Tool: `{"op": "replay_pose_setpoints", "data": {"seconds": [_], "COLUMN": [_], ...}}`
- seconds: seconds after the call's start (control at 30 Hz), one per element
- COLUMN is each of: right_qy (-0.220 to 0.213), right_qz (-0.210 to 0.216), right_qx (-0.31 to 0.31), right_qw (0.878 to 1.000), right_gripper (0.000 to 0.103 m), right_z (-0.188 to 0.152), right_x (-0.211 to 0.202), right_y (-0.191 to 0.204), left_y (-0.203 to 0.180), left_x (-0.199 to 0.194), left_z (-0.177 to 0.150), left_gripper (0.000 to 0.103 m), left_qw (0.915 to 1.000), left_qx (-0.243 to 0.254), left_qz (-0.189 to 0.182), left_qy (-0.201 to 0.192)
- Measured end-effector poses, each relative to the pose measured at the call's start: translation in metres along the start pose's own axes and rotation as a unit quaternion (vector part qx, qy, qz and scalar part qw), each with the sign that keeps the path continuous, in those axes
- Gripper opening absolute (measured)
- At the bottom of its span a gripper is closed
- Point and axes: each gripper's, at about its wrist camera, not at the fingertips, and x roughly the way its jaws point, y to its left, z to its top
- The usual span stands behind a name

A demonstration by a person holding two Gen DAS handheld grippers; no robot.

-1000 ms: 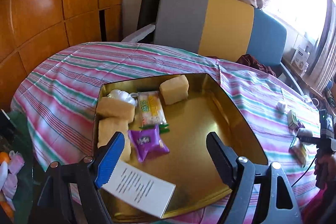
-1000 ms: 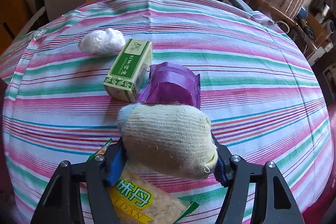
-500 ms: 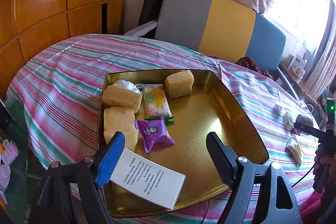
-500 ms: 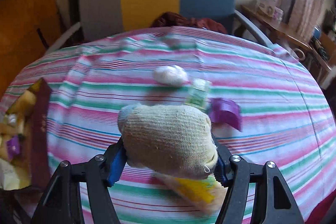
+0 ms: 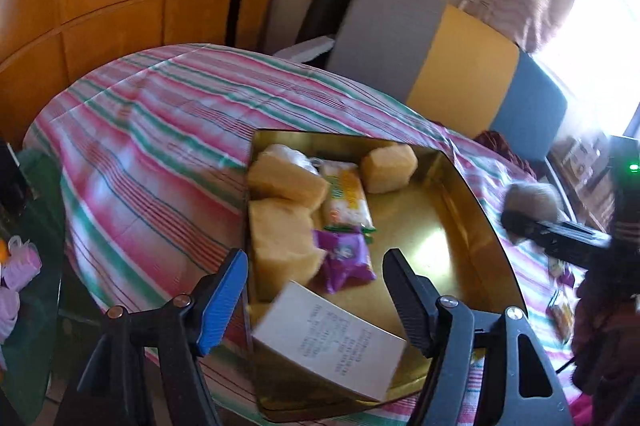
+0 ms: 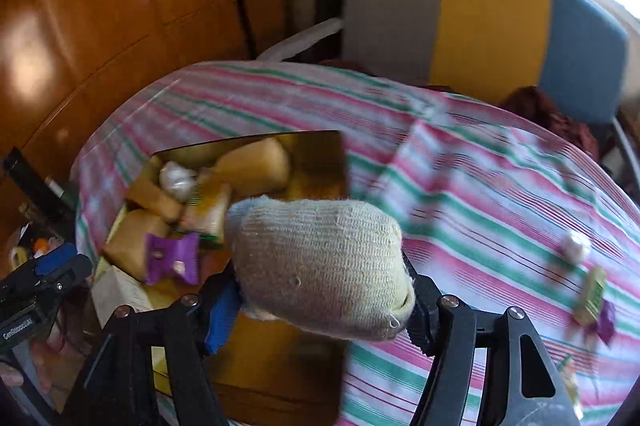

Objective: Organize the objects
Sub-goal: 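Carry the white sock bundle to the gold tray and release it with the right gripper, then move both grippers back toward the remaining items on the table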

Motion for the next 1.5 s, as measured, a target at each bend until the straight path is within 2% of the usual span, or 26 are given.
{"op": "replay_pose_setpoints", "data": {"seconds": [0.13,0.27,0.4,0.47,0.5,0.57,0.63,0.87,1.17,1.4,1.5], "right_qy": [0.035,0.077,0.098,0.112,0.106,0.09,0.087,0.056,0.013,-0.009,-0.013], "right_qz": [0.007,0.001,0.003,0.023,0.028,0.031,0.044,0.046,0.041,0.023,0.002], "right_qx": [-0.033,-0.039,-0.039,-0.028,-0.028,-0.033,-0.03,-0.024,0.002,0.025,0.044], "right_qw": [0.999,0.996,0.994,0.993,0.994,0.995,0.995,0.997,0.999,0.999,0.999], "right_gripper": [0.069,0.07,0.071,0.072,0.075,0.091,0.095,0.096,0.097,0.098,0.098], "right_z": [0.015,0.026,0.029,0.033,0.034,0.035,0.037,0.031,0.003,-0.024,-0.037], "right_x": [0.045,0.098,0.13,0.137,0.136,0.129,0.123,0.084,0.026,-0.012,-0.025], "right_y": [0.031,0.046,0.051,0.05,0.05,0.052,0.054,0.051,0.026,-0.015,-0.042], "left_y": [0.014,0.02,0.023,0.024,0.024,0.024,0.023,0.015,-0.004,-0.024,-0.036], "left_x": [0.001,0.005,0.01,0.012,0.013,0.014,0.015,0.006,-0.006,-0.012,-0.013], "left_z": [0.003,0.002,0.0,0.0,0.0,-0.001,-0.002,-0.002,-0.004,-0.01,-0.014], "left_gripper": [0.069,0.069,0.069,0.069,0.069,0.069,0.069,0.069,0.069,0.069,0.069], "left_qw": [0.9998,0.9996,0.9994,0.9993,0.9993,0.9993,0.9993,0.9999,0.9999,0.9991,0.9983], "left_qx": [-0.018,-0.026,-0.031,-0.032,-0.032,-0.031,-0.03,-0.015,0.015,0.041,0.057], "left_qz": [0.001,0.0,0.001,0.002,0.001,0.003,0.004,0.002,0.003,-0.006,-0.01], "left_qy": [-0.001,0.006,0.017,0.018,0.019,0.019,0.02,0.007,-0.002,0.002,0.004]}}
